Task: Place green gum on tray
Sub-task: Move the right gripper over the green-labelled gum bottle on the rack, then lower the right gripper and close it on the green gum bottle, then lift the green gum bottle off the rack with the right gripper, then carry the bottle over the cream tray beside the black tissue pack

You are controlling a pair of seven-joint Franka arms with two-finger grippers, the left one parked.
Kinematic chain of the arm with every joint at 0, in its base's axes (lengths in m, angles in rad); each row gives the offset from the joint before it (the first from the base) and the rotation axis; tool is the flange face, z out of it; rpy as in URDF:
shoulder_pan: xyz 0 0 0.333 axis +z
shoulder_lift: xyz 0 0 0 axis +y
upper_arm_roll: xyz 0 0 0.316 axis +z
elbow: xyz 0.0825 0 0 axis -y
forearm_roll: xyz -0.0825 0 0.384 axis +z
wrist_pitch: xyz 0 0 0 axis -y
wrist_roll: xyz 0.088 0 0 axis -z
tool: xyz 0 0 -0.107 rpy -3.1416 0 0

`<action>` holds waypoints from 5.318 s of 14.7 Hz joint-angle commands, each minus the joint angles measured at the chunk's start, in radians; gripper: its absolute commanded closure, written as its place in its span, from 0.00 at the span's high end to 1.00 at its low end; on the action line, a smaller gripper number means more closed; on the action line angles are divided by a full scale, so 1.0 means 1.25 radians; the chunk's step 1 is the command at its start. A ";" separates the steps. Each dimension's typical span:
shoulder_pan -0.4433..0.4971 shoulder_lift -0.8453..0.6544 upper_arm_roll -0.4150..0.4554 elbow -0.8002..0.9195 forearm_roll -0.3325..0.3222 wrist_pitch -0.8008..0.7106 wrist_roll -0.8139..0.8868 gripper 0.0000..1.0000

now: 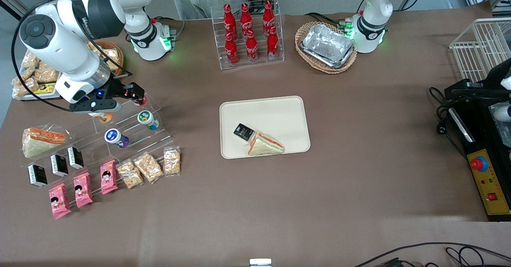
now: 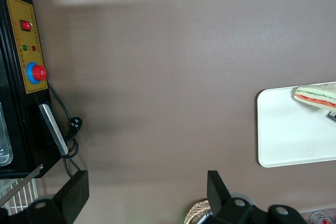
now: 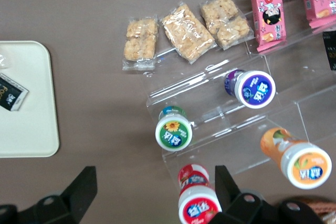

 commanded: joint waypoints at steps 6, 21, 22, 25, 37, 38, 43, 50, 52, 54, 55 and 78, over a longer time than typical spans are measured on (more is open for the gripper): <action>-0.007 0.024 -0.022 -0.120 0.027 0.166 -0.080 1.00; -0.003 0.086 -0.018 -0.247 0.066 0.328 -0.067 1.00; -0.001 0.090 -0.018 -0.247 0.065 0.330 -0.067 1.00; -0.001 0.102 -0.016 -0.247 0.066 0.332 -0.067 0.98; 0.010 0.112 -0.016 -0.250 0.065 0.360 -0.071 0.20; 0.010 0.110 -0.016 -0.249 0.065 0.357 -0.071 0.11; 0.007 -0.003 -0.023 -0.204 0.063 0.210 -0.078 0.05; 0.001 -0.040 -0.049 0.135 0.062 -0.251 -0.065 0.05; 0.007 -0.033 -0.039 0.156 0.070 -0.258 0.005 0.05; 0.010 -0.023 0.012 0.157 0.110 -0.244 0.103 0.05; 0.010 -0.014 0.050 0.161 0.132 -0.228 0.147 0.05; 0.122 0.473 0.343 0.077 -0.166 0.357 0.716 0.04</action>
